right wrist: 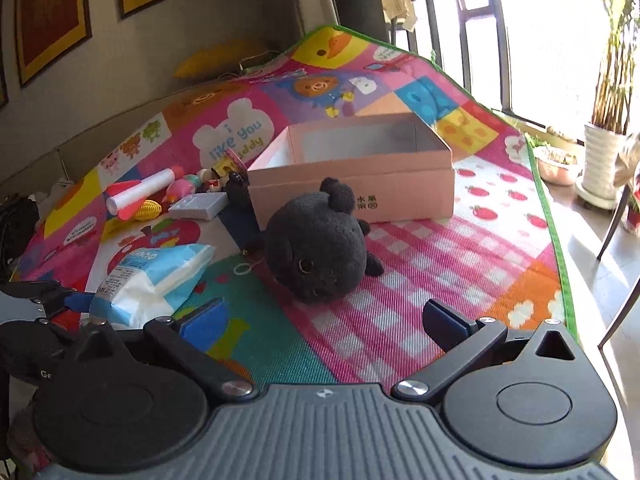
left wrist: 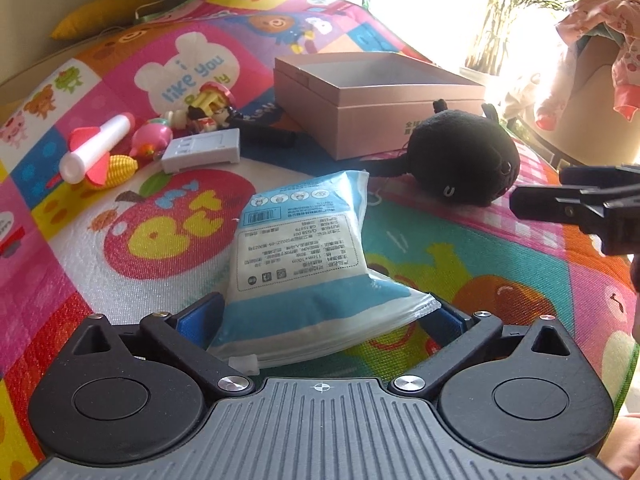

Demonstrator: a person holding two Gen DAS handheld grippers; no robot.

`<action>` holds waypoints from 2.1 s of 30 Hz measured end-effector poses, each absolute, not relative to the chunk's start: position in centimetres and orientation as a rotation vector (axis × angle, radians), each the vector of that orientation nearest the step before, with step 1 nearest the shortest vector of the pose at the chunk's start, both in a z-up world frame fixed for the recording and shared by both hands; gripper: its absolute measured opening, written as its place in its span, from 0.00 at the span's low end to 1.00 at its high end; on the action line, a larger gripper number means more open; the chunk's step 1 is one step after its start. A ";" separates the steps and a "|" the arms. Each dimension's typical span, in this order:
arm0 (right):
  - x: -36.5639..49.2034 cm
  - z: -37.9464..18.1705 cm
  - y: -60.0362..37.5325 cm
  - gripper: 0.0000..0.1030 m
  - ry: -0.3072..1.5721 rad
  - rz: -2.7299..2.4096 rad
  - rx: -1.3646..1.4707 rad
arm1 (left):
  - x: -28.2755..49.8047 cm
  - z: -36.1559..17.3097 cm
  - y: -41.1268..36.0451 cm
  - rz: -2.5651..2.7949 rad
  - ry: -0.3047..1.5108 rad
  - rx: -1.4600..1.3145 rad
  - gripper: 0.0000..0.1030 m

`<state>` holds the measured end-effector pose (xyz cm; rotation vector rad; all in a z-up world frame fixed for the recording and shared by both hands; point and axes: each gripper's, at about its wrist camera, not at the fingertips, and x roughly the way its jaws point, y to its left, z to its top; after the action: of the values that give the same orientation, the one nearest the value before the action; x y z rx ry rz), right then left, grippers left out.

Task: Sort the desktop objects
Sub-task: 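Lift the wipes pack with the left tool while the right tool carries the plush toward the box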

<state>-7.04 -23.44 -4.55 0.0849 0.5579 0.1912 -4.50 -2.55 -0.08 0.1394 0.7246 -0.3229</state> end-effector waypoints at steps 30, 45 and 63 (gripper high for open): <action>-2.3 -3.6 -27.5 0.89 0.645 0.205 0.327 | -3.3 0.4 -2.1 -0.314 0.763 0.125 1.00; -4.0 -0.8 -27.8 0.97 0.482 0.054 -0.007 | -3.6 0.7 -2.0 -0.316 0.765 0.136 1.00; -2.4 -3.3 -23.6 0.64 0.633 0.226 -0.047 | -2.6 2.4 -2.9 -0.270 0.673 0.113 1.00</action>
<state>-2.36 -23.63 -3.26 -0.0473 0.6335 0.2264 -2.62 -2.87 2.38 0.1131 0.6733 -0.2696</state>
